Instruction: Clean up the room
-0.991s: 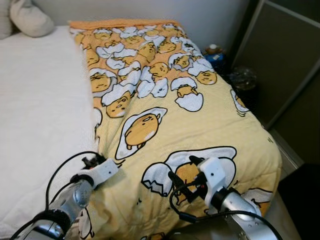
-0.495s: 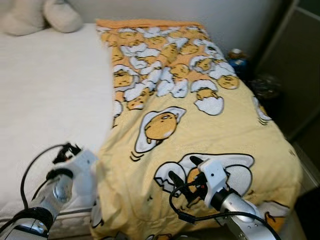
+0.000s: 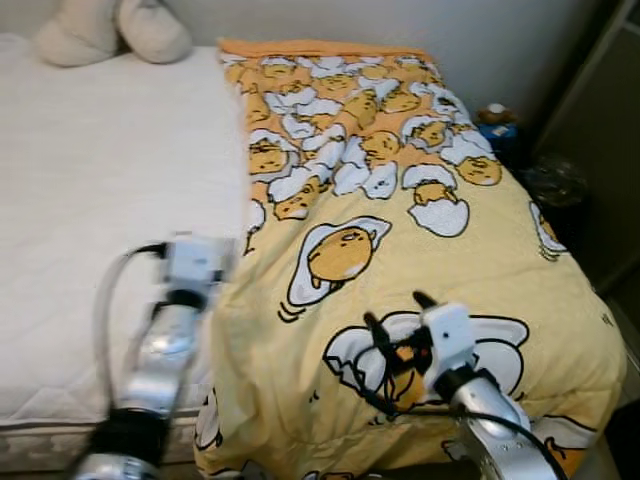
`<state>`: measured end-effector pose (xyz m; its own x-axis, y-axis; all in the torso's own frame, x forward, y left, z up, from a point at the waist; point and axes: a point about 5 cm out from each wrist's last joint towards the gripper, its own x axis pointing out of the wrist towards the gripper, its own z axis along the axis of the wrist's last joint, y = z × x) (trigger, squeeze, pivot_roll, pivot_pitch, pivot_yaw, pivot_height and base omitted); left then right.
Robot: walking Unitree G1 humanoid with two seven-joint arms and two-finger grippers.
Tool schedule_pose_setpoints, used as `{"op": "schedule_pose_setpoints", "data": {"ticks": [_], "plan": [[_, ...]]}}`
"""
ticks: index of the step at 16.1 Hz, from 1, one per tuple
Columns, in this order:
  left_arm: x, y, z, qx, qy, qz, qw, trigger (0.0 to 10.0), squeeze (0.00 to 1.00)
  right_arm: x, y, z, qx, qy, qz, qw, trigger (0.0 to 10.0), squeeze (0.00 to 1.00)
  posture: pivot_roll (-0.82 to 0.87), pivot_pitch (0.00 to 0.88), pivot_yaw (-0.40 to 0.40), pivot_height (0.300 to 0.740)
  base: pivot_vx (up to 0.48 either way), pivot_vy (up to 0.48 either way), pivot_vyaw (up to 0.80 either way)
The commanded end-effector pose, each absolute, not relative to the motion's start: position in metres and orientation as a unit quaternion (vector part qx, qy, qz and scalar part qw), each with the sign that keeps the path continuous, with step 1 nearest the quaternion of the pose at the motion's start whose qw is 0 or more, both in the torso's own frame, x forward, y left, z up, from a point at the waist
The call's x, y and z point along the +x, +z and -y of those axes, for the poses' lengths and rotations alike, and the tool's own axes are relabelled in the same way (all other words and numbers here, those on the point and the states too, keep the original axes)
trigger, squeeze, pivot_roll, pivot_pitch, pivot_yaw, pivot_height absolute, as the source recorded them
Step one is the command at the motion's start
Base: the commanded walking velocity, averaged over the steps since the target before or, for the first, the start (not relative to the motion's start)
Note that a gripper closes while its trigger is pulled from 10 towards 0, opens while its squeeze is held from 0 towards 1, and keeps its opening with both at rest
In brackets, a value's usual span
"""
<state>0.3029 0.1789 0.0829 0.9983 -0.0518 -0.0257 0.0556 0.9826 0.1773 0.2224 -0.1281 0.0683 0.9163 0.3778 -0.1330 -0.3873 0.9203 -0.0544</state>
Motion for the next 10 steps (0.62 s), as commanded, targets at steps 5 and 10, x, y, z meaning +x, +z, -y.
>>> {"op": "schedule_pose_setpoints", "data": {"ticks": [5,10], "plan": [[0.304,0.113,-0.158,0.005,-0.050,0.009,0.999,10.0,0.00,0.235,0.076,0.144,-0.039,0.125,-0.030,0.991,10.0,0.00,-0.04,0.006,-0.041,0.740,0.000,0.000,0.00],[0.301,0.116,-0.154,0.014,-0.066,0.001,0.998,10.0,0.00,0.239,0.074,0.138,-0.038,0.135,-0.039,0.989,10.0,0.00,-0.03,0.007,-0.049,0.740,0.000,0.480,-0.46]]}}
